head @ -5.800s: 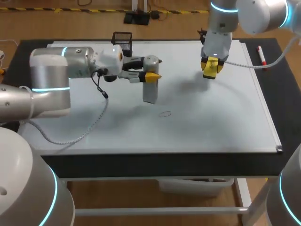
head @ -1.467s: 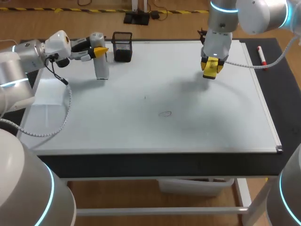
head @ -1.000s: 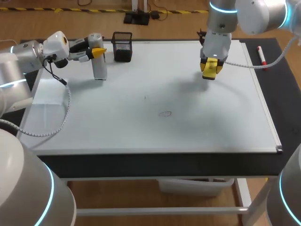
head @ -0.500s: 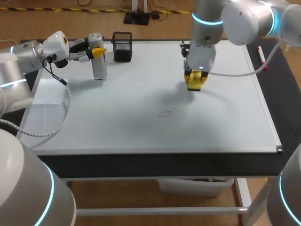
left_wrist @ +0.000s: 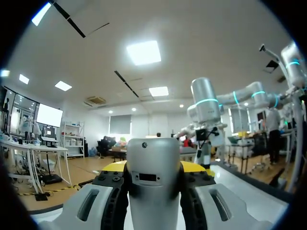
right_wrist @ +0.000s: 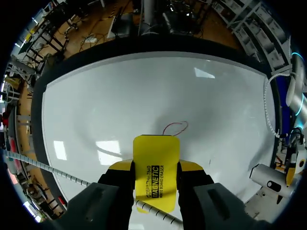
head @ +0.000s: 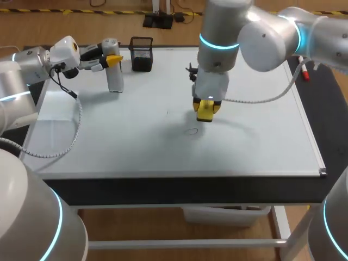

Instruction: Pick up the inspection probe, press it on each red-marked spot on the whiteboard one by one, put down the probe, pick up the eraser, and wipe off all the red marks.

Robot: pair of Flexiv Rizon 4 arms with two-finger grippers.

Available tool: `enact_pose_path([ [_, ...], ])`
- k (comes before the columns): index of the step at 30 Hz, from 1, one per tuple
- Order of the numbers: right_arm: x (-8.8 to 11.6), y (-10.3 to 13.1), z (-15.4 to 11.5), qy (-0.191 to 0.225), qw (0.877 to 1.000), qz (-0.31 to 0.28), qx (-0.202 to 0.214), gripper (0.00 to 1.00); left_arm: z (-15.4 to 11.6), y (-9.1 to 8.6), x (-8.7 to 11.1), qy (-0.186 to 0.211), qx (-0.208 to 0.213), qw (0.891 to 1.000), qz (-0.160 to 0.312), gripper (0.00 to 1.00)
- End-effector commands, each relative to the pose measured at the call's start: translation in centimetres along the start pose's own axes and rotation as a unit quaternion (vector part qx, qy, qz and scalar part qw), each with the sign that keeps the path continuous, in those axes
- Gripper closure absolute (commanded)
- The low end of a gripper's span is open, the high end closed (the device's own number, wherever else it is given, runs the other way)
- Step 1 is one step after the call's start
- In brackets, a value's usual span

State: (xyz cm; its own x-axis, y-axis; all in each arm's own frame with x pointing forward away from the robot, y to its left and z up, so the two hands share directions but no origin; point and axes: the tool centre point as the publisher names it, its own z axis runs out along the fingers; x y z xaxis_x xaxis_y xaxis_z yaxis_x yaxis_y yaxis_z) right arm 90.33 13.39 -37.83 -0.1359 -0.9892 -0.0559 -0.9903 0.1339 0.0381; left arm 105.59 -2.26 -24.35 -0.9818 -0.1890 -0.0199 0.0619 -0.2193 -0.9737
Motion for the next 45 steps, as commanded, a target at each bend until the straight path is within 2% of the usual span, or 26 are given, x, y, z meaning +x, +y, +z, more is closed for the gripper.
enact_pose_path([
  [1,-1.9,1.1,-0.2,0.019,1.0,0.016,0.008,1.0,0.0,0.0,-0.1,0.001,0.001,1.0,0.001,1.0],
  [10,-4.7,2.8,1.4,0.008,0.999,0.032,-0.026,1.0,0.0,0.0,-0.1,0.001,0.001,1.0,0.001,1.0],
  [17,-7.2,4.0,3.2,0.042,0.999,0.027,-0.005,1.0,0.0,0.0,-0.1,0.001,0.001,1.0,0.001,1.0],
  [25,-9.5,5.2,5.5,0.039,0.999,0.01,-0.027,1.0,0.0,0.0,-0.1,0.001,0.001,1.0,0.001,1.0],
  [29,-9.7,5.4,5.8,0.042,0.999,0.005,-0.023,1.0,0.0,0.0,-0.1,0.001,0.001,1.0,0.001,1.0],
  [45,-7.7,5.6,5.6,0.035,0.999,0.019,-0.016,1.0,0.0,0.0,-0.1,0.001,0.001,1.0,0.001,1.0],
])
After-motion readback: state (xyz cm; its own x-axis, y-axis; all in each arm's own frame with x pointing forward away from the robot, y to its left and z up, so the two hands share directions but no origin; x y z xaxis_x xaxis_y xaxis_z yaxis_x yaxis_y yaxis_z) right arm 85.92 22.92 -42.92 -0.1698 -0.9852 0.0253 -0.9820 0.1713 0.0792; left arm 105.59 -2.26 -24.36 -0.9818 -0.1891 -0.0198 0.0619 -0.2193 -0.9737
